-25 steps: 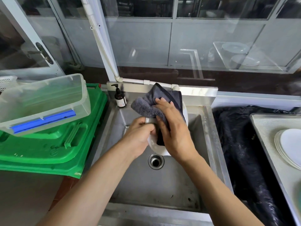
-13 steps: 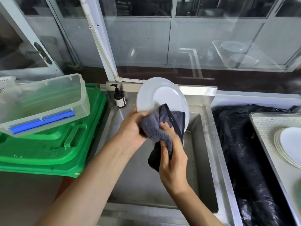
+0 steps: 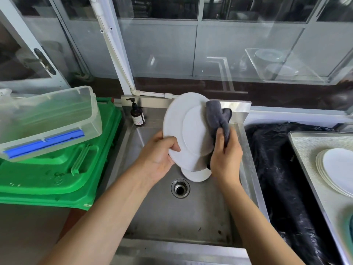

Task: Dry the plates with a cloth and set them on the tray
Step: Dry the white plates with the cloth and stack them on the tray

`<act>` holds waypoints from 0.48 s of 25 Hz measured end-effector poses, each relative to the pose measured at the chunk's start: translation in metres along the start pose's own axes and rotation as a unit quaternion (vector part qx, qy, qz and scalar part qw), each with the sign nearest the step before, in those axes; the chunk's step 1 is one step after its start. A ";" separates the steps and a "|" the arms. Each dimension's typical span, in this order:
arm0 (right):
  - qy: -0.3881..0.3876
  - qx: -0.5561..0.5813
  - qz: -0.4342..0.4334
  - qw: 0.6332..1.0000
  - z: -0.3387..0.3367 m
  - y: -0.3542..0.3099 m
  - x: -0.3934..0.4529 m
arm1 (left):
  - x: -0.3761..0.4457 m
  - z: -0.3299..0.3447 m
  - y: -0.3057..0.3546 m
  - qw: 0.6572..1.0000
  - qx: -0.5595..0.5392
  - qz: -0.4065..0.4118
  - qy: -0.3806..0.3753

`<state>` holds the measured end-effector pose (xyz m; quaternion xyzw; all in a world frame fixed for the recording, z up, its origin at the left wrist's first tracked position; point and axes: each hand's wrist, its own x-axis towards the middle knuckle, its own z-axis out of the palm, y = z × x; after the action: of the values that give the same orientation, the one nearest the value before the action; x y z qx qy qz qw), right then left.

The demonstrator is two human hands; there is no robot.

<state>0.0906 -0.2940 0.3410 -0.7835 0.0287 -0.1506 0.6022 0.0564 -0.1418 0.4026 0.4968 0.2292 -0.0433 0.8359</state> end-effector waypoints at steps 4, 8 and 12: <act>-0.129 -0.023 -0.185 0.974 0.014 -0.004 -0.029 | 0.003 0.002 0.001 0.999 0.002 0.037 0.017; -0.076 -0.006 -0.068 0.995 0.013 -0.001 -0.019 | 0.001 -0.002 -0.004 0.999 0.029 0.025 0.013; -0.135 -0.008 -0.196 0.971 0.017 -0.003 -0.041 | 0.004 -0.002 -0.005 0.999 0.031 0.038 0.013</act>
<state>0.0557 -0.2676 0.3312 -0.7916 -0.2051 -0.1584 0.5534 0.0579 -0.1418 0.3957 0.5316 0.2195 -0.0122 0.8179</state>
